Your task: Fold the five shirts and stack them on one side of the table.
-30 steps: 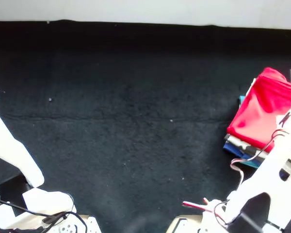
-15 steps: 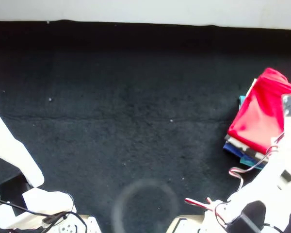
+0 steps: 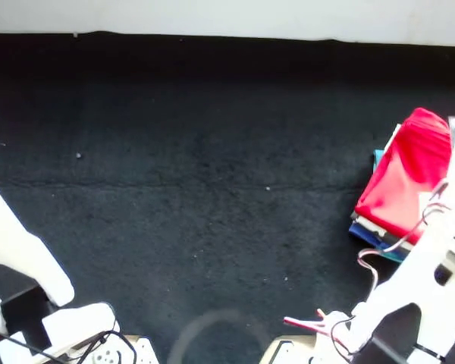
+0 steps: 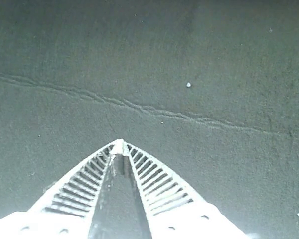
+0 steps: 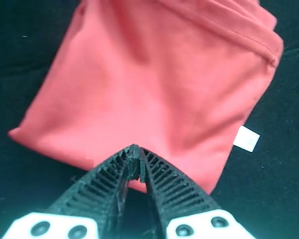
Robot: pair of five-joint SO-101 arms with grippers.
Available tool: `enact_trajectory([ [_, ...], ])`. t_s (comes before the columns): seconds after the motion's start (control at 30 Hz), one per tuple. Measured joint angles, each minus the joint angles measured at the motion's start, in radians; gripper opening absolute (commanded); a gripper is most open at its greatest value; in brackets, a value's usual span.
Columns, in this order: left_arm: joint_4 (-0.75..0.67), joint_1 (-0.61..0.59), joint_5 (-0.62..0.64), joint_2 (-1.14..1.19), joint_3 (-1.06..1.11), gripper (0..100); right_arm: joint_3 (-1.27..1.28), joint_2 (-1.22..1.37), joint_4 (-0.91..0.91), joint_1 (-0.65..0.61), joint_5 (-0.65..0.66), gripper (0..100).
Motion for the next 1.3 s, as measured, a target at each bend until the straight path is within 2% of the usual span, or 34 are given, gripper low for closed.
enact_trajectory([
  [0.2,0.0,0.0,0.0,-0.031,0.0,1,-0.112,-0.002,0.275,-0.178,-0.186,0.6],
  [0.4,0.0,0.0,0.0,-0.157,0.104,1,-0.178,-0.002,0.427,-0.299,-0.423,0.6],
  [0.5,0.0,0.0,0.0,-0.241,0.206,1,-0.216,-0.002,0.466,-0.331,-0.502,0.6],
  [0.8,-0.005,0.008,0.0,-0.577,0.595,1,-0.239,-0.107,0.482,-0.384,-0.663,0.6],
  [0.9,-0.06,0.063,0.02,-0.698,0.763,1,-0.222,-0.219,0.482,-0.462,-0.729,0.6],
  [1.0,-0.144,0.141,0.14,-0.83,0.947,1,-0.126,-0.345,0.468,-0.545,-0.798,0.6],
  [1.13,-0.275,0.239,0.308,-1.007,1.221,1,0.064,-0.509,0.377,-0.571,-0.833,0.6],
  [1.3,-0.46,0.334,0.384,-1.206,1.547,1,0.354,-0.724,0.244,-0.577,-0.839,0.6],
])
